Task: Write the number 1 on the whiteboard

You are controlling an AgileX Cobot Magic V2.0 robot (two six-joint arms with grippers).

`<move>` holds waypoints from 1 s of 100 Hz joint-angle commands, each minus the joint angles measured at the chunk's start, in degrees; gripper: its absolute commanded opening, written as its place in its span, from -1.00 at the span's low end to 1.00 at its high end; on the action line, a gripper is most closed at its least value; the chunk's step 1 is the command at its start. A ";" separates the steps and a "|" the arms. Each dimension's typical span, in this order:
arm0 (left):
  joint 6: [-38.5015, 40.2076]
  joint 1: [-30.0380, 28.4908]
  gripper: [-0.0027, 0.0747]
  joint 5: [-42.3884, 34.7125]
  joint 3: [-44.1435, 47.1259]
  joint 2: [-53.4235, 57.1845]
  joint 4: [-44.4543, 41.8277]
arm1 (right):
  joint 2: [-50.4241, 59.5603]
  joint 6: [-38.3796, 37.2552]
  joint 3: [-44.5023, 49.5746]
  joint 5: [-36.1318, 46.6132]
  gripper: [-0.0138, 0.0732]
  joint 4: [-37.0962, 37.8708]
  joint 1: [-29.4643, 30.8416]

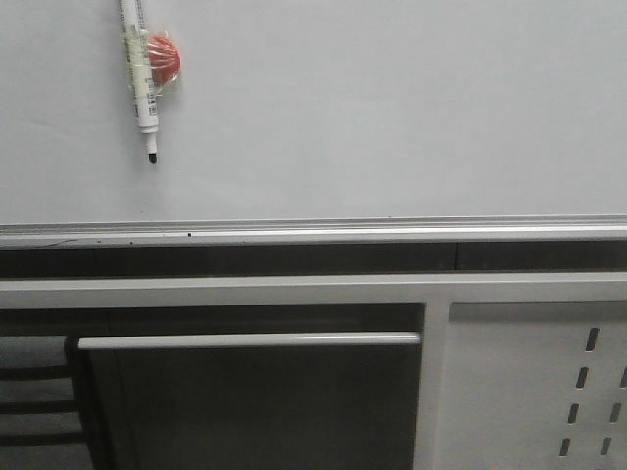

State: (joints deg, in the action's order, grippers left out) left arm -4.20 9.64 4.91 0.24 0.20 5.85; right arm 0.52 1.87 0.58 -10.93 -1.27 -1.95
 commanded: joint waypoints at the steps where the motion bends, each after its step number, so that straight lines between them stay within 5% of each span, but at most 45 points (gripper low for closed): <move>1: 0.59 0.42 -0.98 -4.46 2.34 1.33 0.06 | 1.05 0.53 1.50 4.67 -0.83 0.66 0.33; 77: 0.59 0.42 -0.98 -4.46 2.34 1.33 0.06 | 1.05 0.53 1.50 4.67 -0.83 0.66 0.33; 100: 0.59 0.42 -0.98 -5.41 2.26 1.33 2.70 | 1.05 0.53 1.50 4.79 -0.83 -4.72 0.33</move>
State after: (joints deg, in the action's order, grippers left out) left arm -4.20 9.64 4.79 0.24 0.20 6.42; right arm 0.52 1.87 0.58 -10.93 -3.31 -1.95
